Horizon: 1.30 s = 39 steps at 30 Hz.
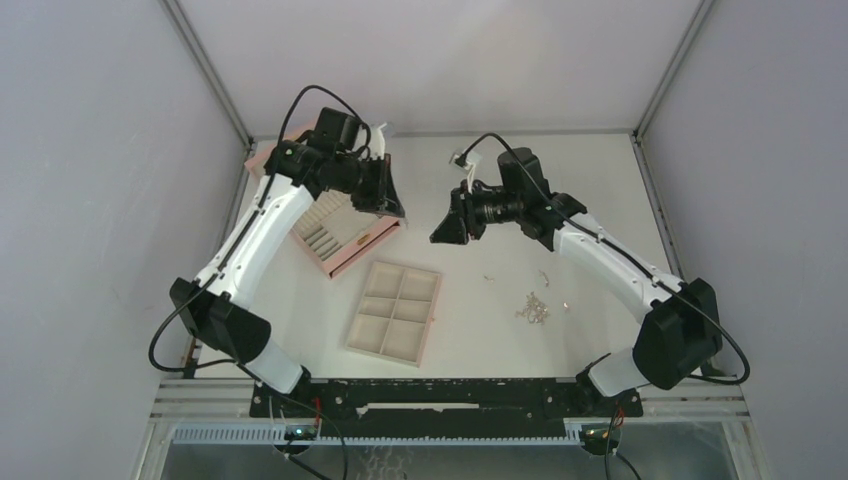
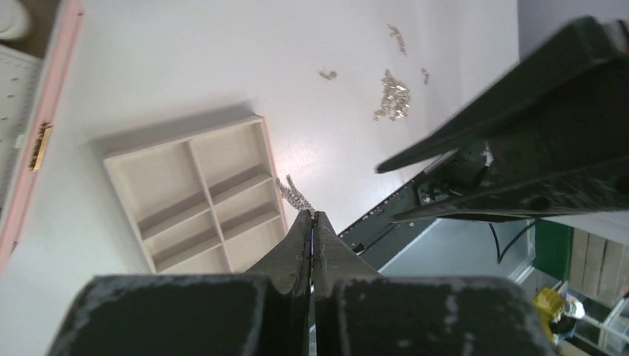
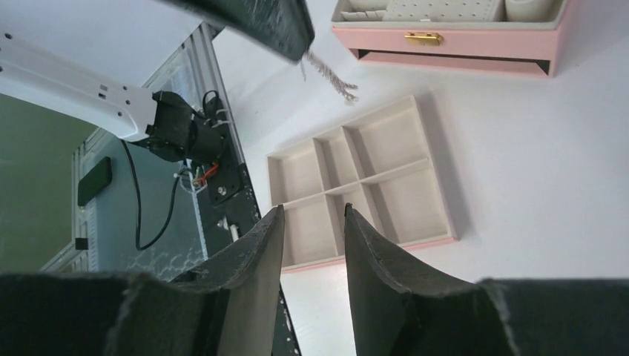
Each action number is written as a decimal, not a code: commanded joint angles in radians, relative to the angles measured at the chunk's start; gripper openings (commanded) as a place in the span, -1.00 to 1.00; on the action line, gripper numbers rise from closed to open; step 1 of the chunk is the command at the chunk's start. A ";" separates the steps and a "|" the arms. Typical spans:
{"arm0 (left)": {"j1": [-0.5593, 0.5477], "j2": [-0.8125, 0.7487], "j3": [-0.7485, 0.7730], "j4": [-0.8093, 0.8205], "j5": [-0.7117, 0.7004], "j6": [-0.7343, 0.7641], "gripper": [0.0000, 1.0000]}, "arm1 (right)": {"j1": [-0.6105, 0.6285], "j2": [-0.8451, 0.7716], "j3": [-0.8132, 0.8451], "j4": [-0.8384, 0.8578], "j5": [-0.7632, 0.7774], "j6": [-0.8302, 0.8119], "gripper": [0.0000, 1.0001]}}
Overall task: Organize the mixed jewelry
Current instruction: Place the jewelry in the jewelry box.
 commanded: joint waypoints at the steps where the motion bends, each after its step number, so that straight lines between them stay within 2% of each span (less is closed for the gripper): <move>1: 0.040 -0.039 0.002 0.005 -0.077 0.083 -1.00 | -0.016 -0.059 0.037 -0.074 0.032 -0.068 -0.12; 6: 0.069 0.005 0.010 0.013 -0.267 0.241 -1.00 | -0.018 -0.049 0.037 -0.106 0.037 -0.080 -0.11; 12: 0.139 -0.001 -0.037 0.172 -0.314 0.378 -1.00 | -0.017 -0.030 0.037 -0.111 0.043 -0.081 -0.11; 15: 0.189 0.009 -0.066 0.247 -0.296 0.423 -1.00 | -0.018 -0.025 0.036 -0.114 0.045 -0.087 -0.11; 20: 0.238 0.056 -0.104 0.344 -0.344 0.472 -1.00 | -0.020 -0.006 0.037 -0.121 0.046 -0.088 -0.11; 28: 0.265 0.138 -0.221 0.558 -0.457 0.456 -1.00 | -0.021 0.016 0.038 -0.113 0.044 -0.088 -0.11; 33: 0.273 0.108 -0.337 0.695 -0.542 0.442 -1.00 | -0.024 0.028 0.038 -0.113 0.042 -0.086 -0.12; 39: 0.291 0.129 -0.367 0.692 -0.557 0.429 -1.00 | -0.024 0.041 0.038 -0.096 0.031 -0.079 -0.12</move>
